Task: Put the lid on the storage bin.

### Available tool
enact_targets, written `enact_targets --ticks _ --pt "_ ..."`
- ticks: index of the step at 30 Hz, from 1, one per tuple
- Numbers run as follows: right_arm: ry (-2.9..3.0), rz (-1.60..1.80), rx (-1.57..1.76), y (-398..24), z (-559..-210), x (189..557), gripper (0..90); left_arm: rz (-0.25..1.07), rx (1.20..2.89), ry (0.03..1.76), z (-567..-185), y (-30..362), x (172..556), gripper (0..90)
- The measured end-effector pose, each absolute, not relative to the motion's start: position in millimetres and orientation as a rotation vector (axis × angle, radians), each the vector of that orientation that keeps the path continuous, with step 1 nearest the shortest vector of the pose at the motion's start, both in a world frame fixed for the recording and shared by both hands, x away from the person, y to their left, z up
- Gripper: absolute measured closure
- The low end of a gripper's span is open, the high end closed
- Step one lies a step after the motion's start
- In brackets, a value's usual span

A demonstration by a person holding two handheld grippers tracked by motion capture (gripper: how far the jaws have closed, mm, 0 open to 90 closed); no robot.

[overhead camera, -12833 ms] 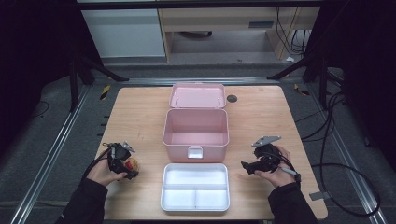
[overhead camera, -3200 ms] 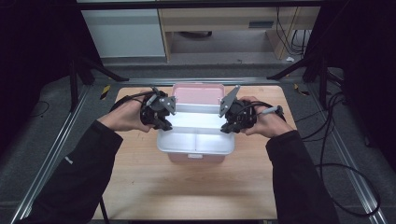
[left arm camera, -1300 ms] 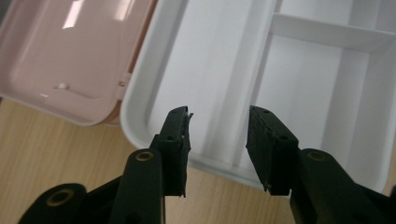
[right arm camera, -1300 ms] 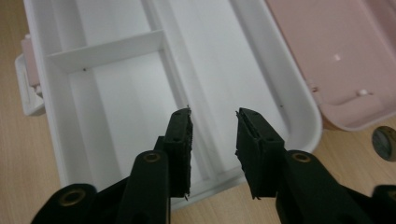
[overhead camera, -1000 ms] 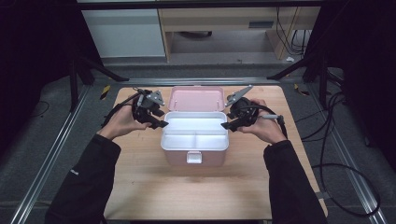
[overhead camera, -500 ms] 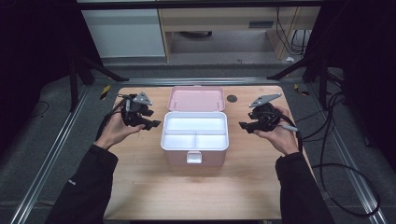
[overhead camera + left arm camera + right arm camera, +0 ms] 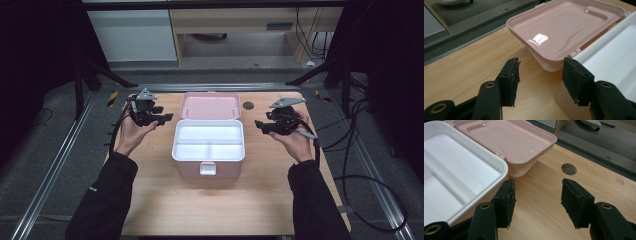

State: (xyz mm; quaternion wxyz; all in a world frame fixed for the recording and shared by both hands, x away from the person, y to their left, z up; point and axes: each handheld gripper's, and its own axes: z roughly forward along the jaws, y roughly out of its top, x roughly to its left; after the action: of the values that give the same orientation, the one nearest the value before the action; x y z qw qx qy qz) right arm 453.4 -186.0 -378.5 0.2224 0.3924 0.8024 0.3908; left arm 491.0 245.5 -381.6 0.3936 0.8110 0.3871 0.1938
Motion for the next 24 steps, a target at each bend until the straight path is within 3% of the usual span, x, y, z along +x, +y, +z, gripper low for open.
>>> enact_targets --ticks 24 --pt "2.192 1.141 1.141 -150 -389 531 46.4 0.514 2.006 0.996 -391 218 534 42.7"
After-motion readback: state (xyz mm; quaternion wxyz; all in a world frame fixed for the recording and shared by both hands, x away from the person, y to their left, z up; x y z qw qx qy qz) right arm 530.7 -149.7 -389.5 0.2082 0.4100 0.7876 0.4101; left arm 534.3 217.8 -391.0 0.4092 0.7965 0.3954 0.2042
